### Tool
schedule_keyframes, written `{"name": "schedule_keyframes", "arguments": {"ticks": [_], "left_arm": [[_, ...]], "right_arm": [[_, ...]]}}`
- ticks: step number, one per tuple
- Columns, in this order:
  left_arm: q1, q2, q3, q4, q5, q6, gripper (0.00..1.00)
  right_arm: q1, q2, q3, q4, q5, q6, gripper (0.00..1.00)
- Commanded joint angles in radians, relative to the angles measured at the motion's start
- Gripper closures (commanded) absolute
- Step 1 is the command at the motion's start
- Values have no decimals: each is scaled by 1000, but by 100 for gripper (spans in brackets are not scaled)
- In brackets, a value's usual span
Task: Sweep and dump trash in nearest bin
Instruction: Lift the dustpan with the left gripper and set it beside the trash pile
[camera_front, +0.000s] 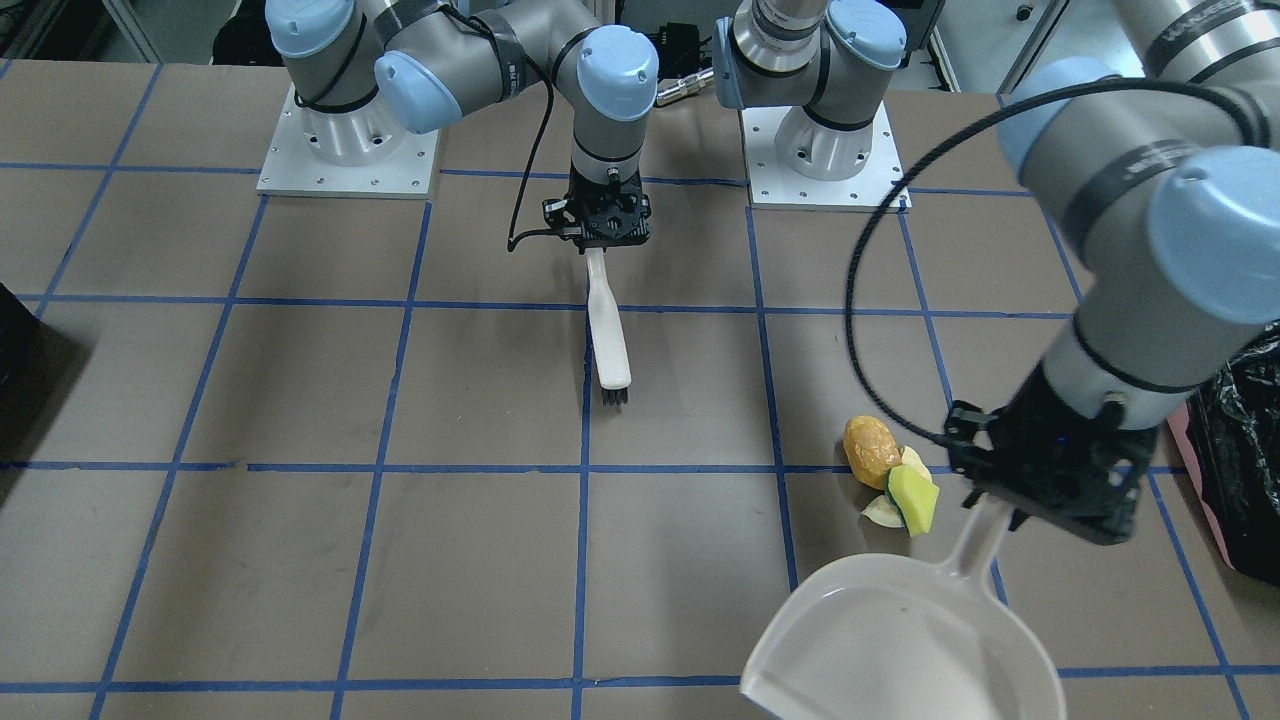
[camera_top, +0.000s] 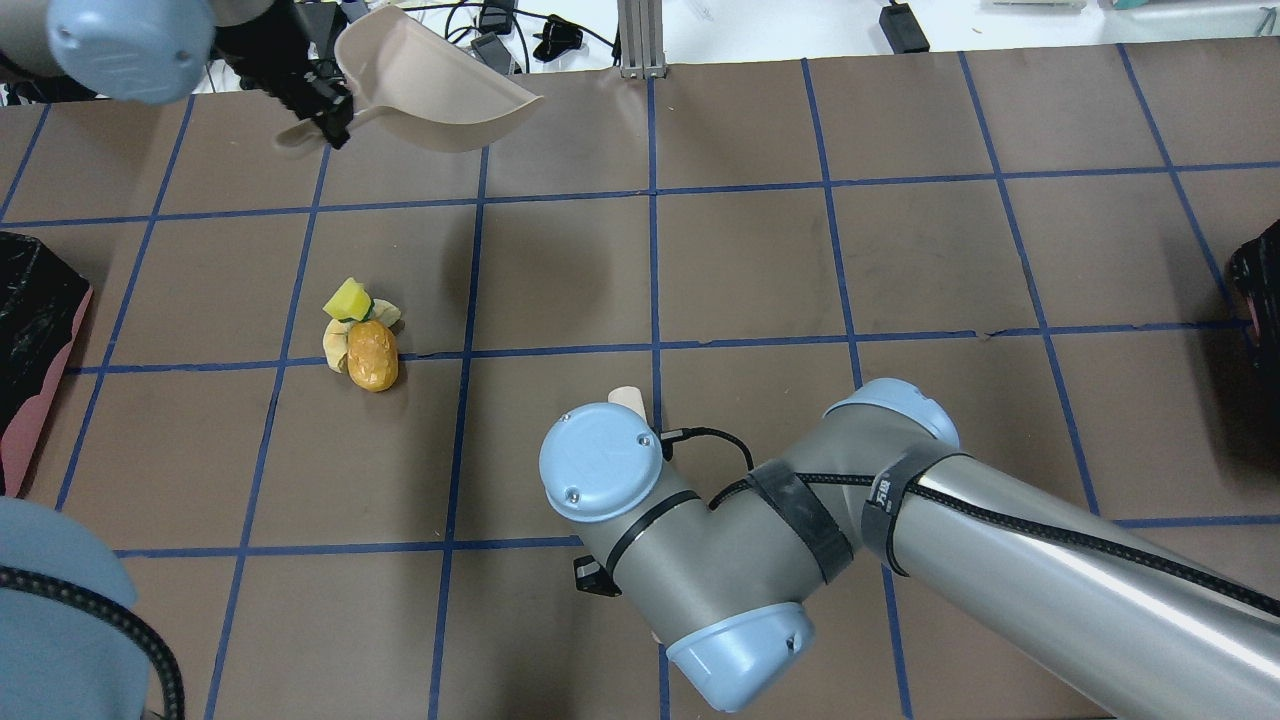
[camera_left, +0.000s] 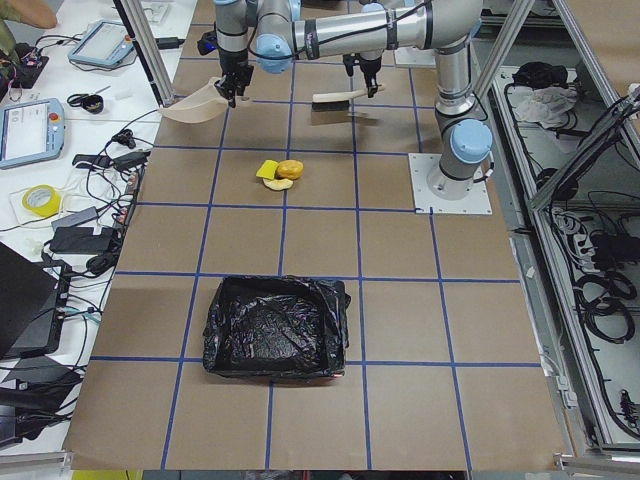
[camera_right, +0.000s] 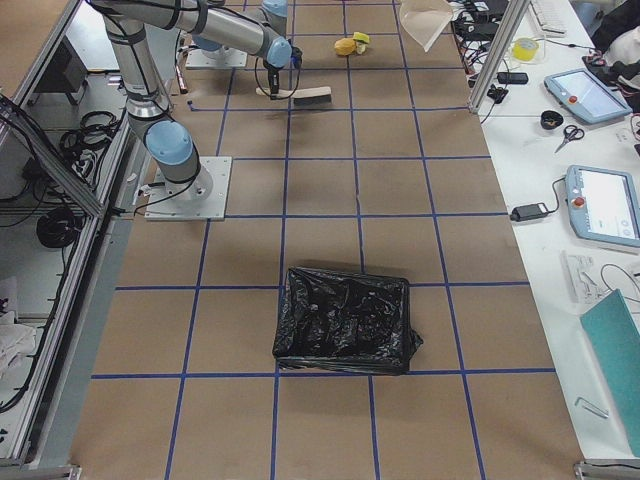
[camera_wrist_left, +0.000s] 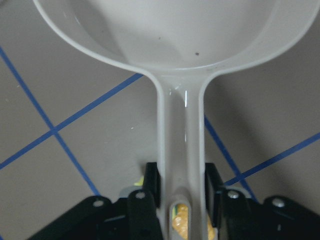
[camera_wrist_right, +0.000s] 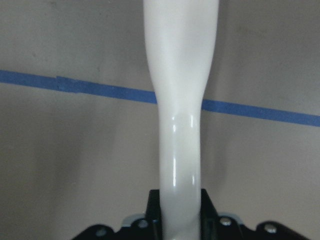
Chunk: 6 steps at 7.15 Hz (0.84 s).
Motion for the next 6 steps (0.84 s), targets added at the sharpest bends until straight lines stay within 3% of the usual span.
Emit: {"name": "schedule_keyframes", "arguments": {"ticks": [1,6], "left_arm": [[200,21,-14,-18,-3,312,100],[538,-5,-93,-4,-61,1019,100]], "right_arm": [[0,1,-116,169,-3,6,100],[-12,22,-268,303,41,56,100]]}}
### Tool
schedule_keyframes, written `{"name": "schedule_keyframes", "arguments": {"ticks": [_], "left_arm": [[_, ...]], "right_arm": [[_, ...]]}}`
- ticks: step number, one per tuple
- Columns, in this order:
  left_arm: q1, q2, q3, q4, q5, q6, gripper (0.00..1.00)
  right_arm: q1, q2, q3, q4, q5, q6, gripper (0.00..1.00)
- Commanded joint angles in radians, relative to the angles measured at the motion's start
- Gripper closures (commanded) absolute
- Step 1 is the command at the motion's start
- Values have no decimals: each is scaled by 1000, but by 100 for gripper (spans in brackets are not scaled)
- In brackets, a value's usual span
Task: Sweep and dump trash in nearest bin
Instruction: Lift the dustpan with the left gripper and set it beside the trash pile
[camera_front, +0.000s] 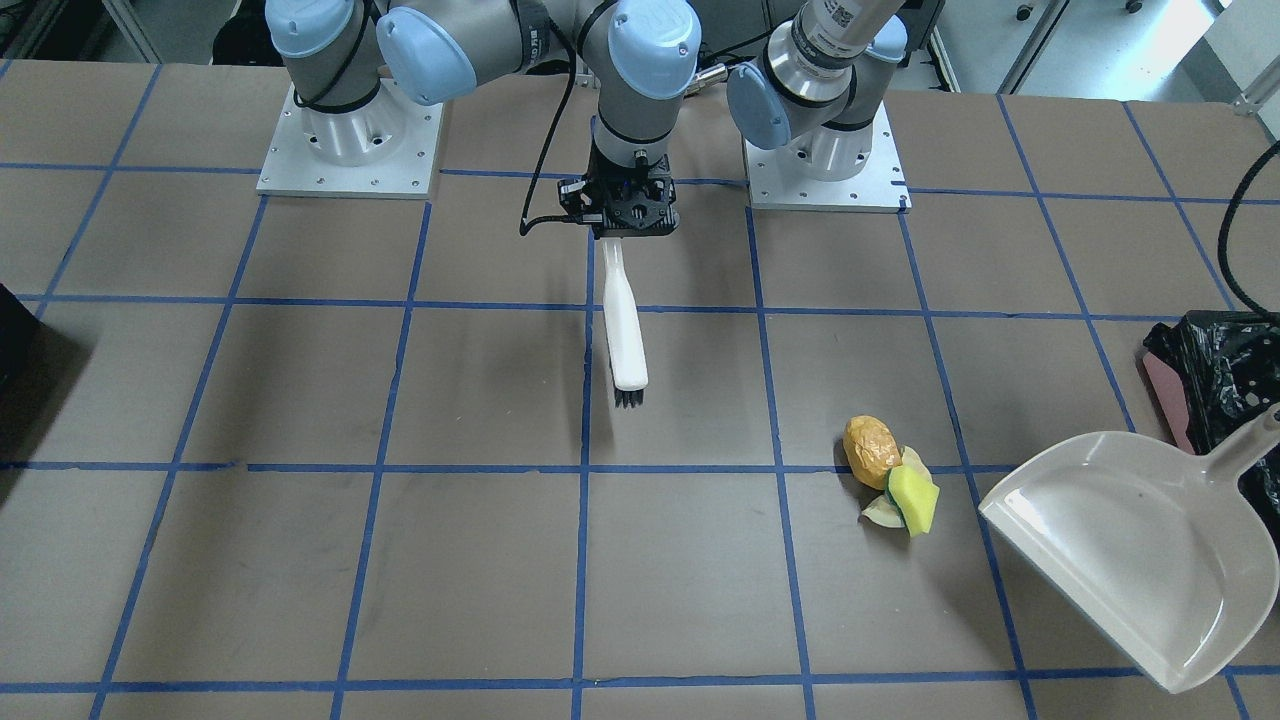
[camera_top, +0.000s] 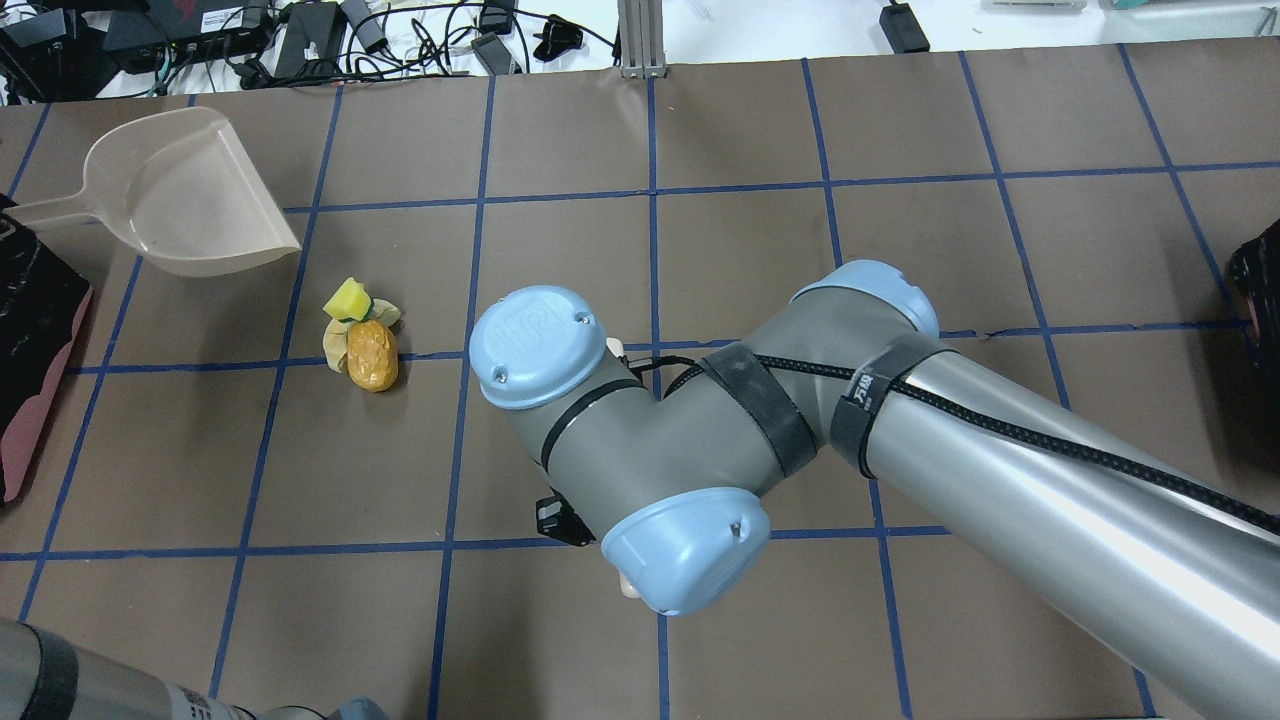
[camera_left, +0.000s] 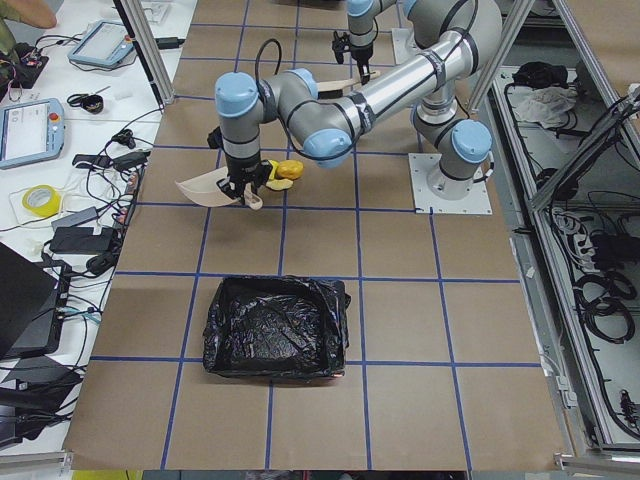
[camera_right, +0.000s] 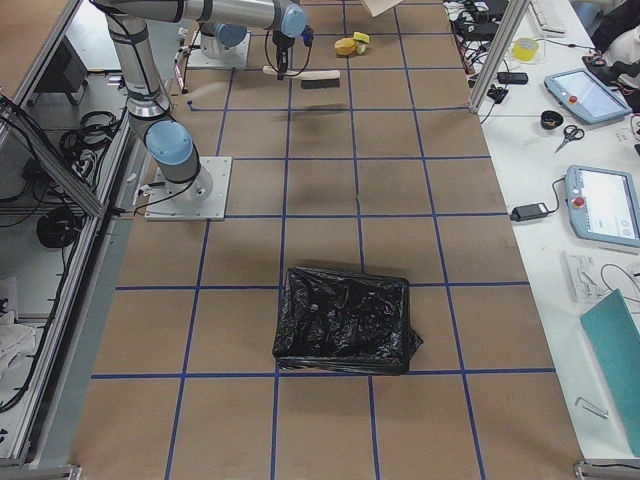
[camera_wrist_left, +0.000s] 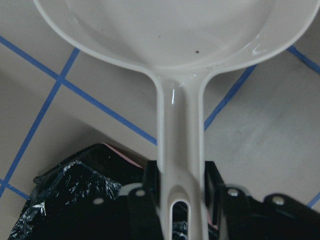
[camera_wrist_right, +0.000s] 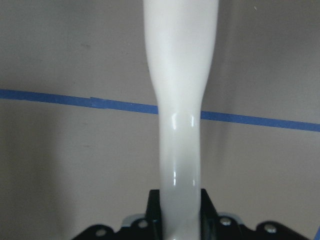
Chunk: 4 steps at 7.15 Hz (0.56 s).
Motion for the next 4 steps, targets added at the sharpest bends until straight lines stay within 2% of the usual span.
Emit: {"name": "schedule_keyframes", "arguments": {"ticks": [1,4], "left_arm": [[72,-30,-42,5,-11,274,100],[71,-68,-125,100,-8,443,100]], "right_arm": [[10,34,-68,49,43,88,100],[69,238,-281,67,49,216,100]]}}
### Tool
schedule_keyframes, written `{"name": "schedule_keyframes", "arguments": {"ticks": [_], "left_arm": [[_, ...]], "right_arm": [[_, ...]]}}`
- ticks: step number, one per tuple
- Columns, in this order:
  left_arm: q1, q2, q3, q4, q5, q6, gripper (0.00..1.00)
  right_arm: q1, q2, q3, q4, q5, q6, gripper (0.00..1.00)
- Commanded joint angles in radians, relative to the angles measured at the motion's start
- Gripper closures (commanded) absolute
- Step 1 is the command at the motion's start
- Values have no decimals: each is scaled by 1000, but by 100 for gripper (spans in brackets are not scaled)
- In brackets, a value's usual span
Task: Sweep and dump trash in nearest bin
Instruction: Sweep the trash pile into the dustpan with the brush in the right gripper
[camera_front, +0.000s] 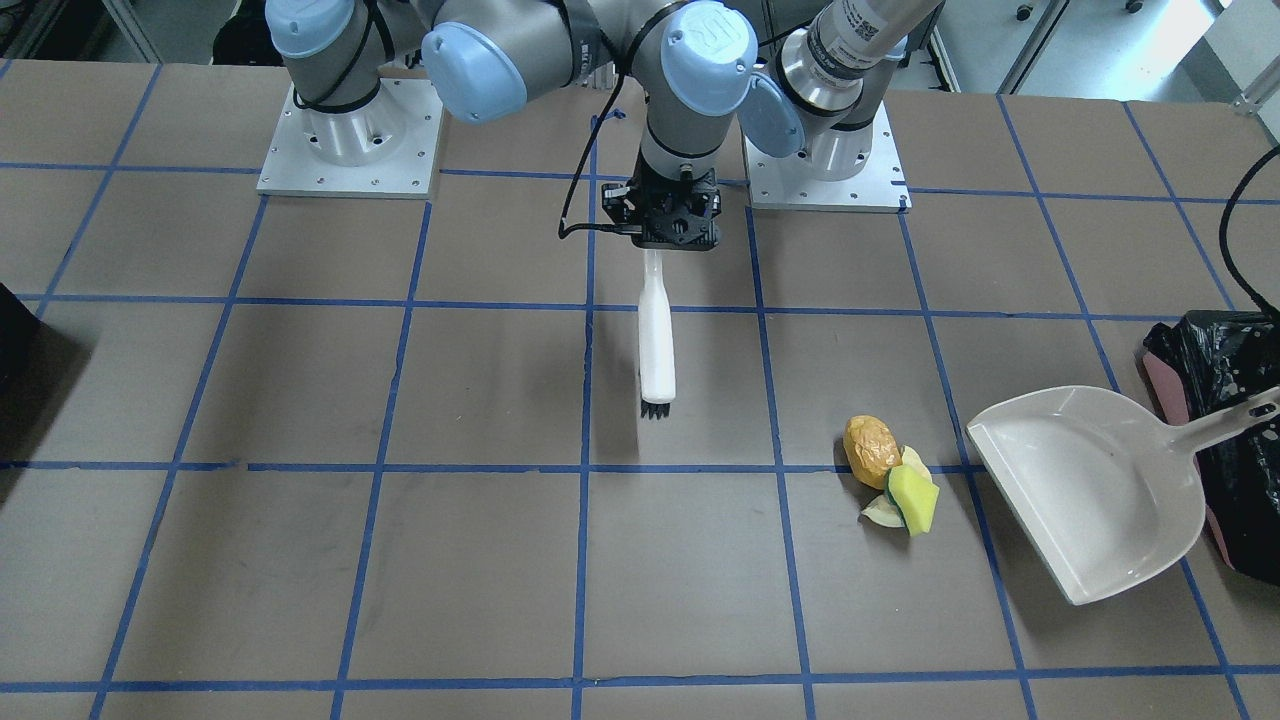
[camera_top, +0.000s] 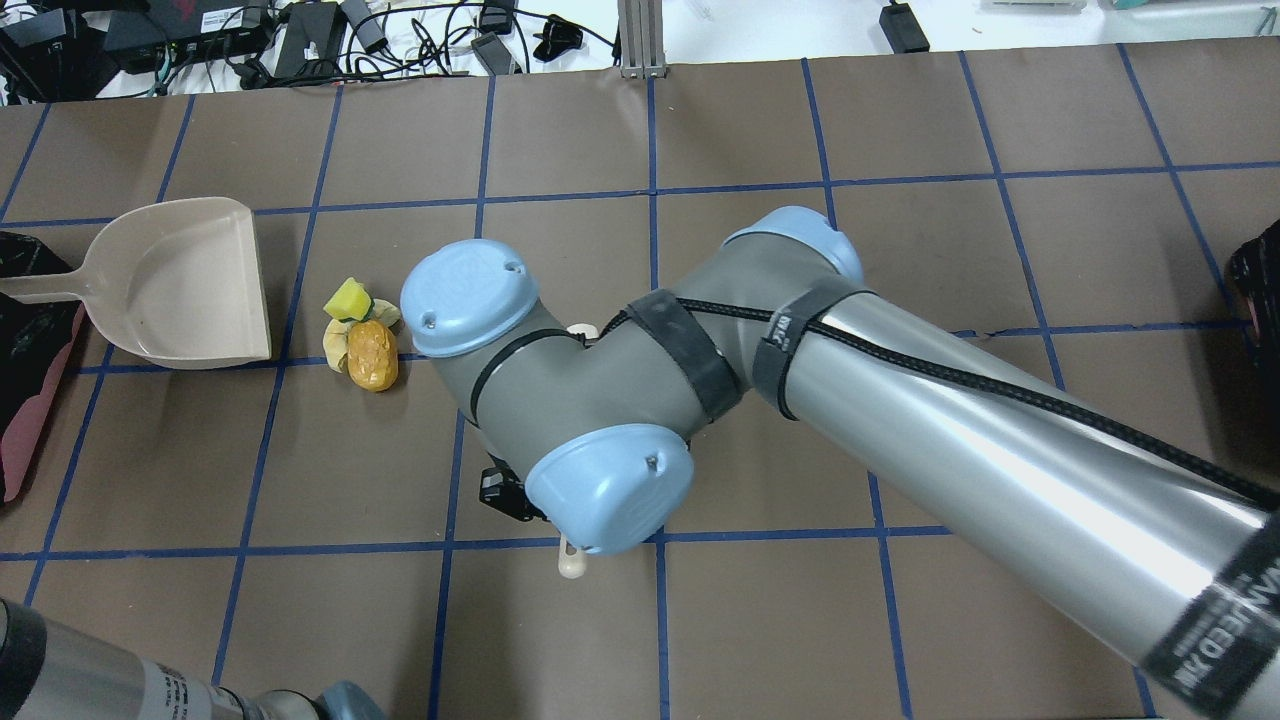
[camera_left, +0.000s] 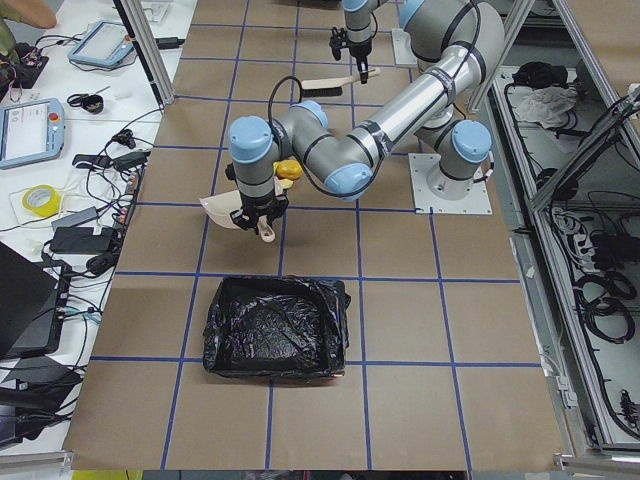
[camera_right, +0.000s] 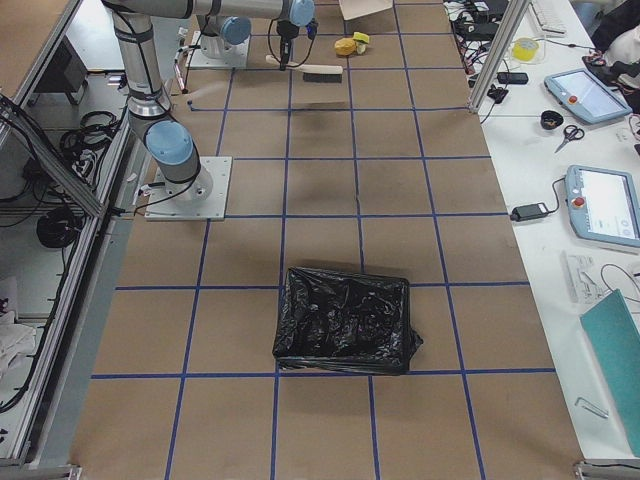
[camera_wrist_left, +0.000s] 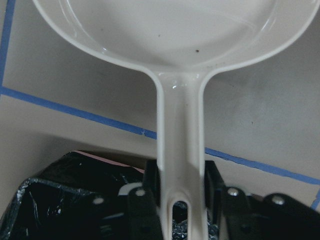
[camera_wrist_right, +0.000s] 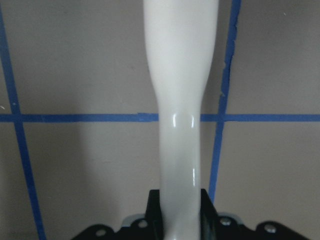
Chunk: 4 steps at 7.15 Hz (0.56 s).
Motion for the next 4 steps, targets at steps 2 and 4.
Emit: {"name": "schedule_keyframes", "arguments": {"ticks": [2,4], "left_arm": [[-2,-41,-75,121,-8,151,100],[-5,-56,-92,122,-10,179,100]], "right_arm": [[84,243,-274,63,3,155,100],[91,318,-388,67,13,188,100]]}}
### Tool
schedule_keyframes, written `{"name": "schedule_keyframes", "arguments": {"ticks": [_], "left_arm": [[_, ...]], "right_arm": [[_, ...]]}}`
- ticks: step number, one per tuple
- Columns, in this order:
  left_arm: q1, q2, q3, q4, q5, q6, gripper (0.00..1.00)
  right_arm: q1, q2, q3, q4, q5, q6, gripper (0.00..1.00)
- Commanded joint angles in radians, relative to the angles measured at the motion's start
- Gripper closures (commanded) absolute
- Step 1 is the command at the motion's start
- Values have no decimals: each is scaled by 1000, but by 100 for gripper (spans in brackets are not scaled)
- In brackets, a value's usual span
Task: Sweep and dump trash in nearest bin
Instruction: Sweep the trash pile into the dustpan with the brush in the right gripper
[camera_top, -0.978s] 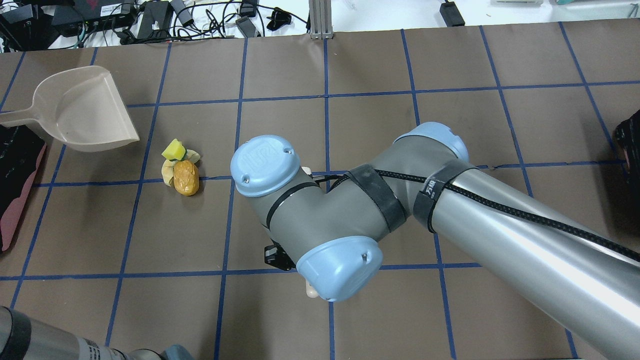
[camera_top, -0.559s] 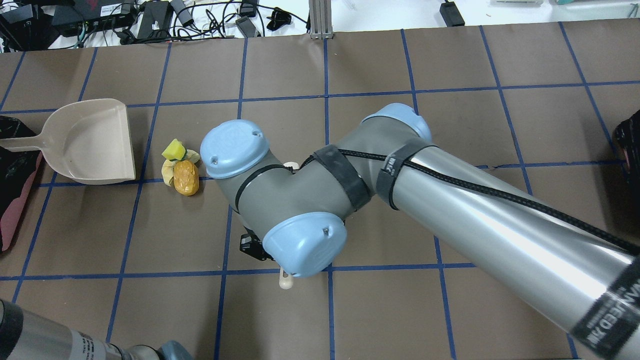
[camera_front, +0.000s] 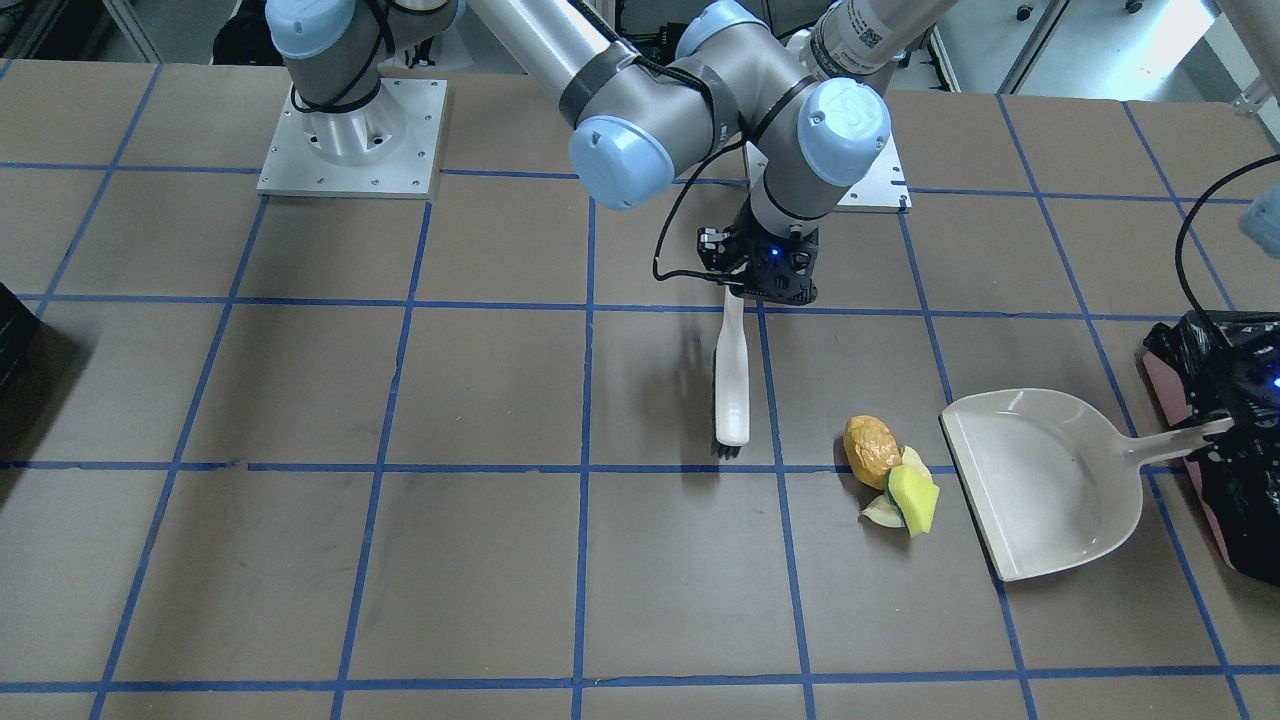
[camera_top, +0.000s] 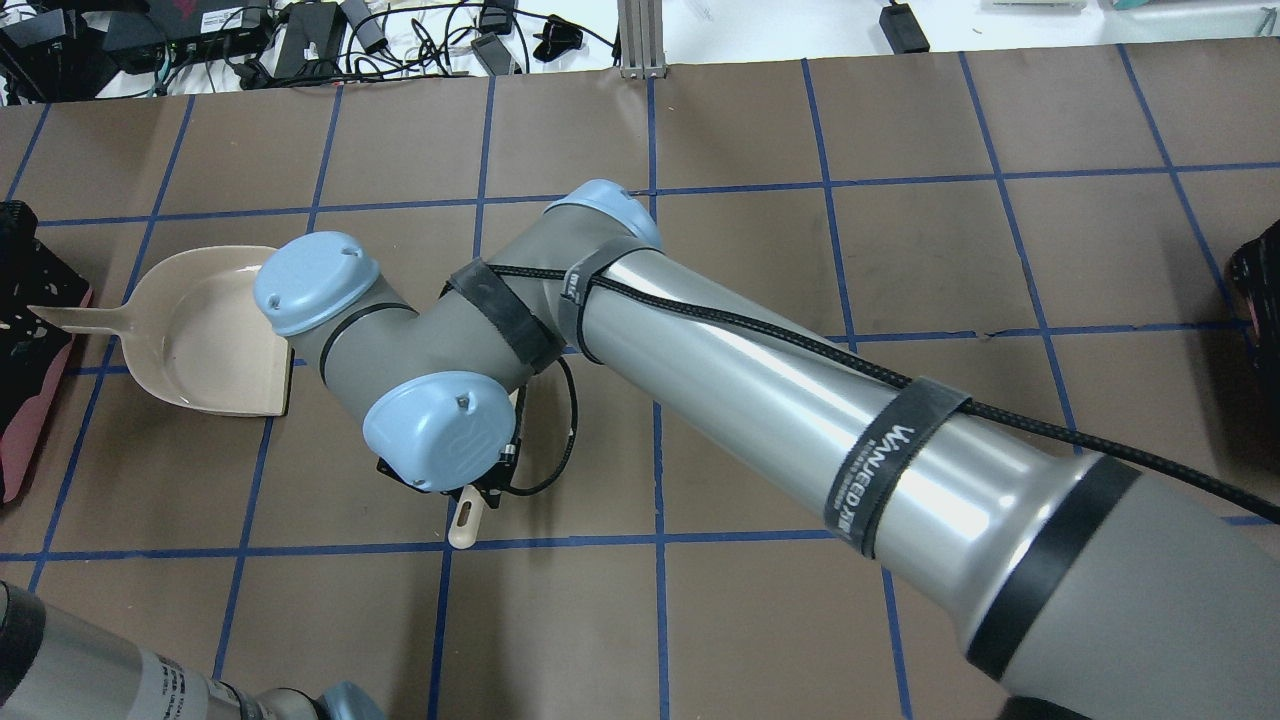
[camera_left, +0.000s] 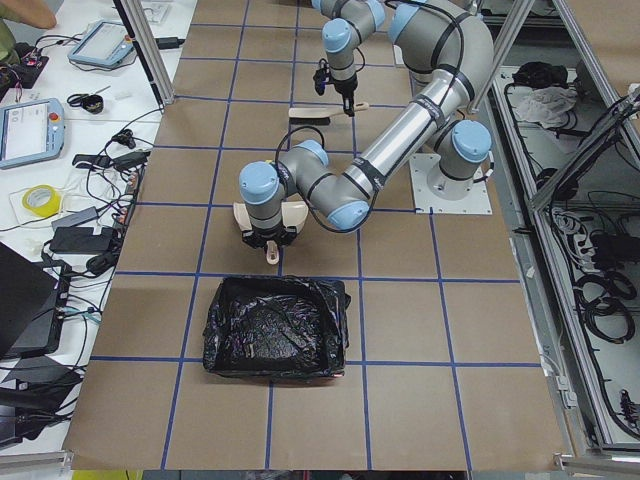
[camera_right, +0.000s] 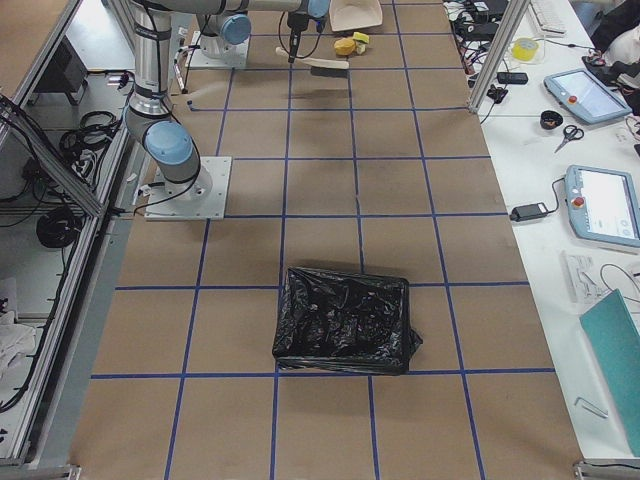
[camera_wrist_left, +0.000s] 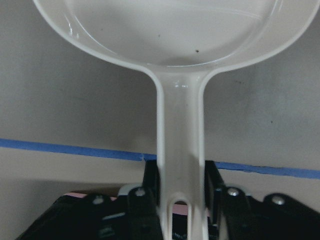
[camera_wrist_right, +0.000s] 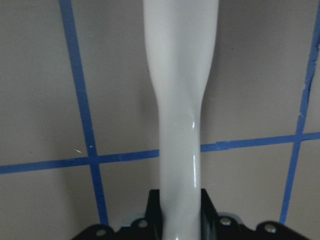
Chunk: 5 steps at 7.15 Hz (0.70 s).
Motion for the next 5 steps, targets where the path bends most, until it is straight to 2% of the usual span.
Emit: {"name": "schedule_keyframes", "arguments": {"ticks": [1,5], "left_arm": [[-8,-19,-11,4,-40,14,100],[-62,-36,-10,30,-40,39,100]], "right_arm": [[13,83,-114,9,15,28,100],[27,242,-332,53,27,83,100]]}}
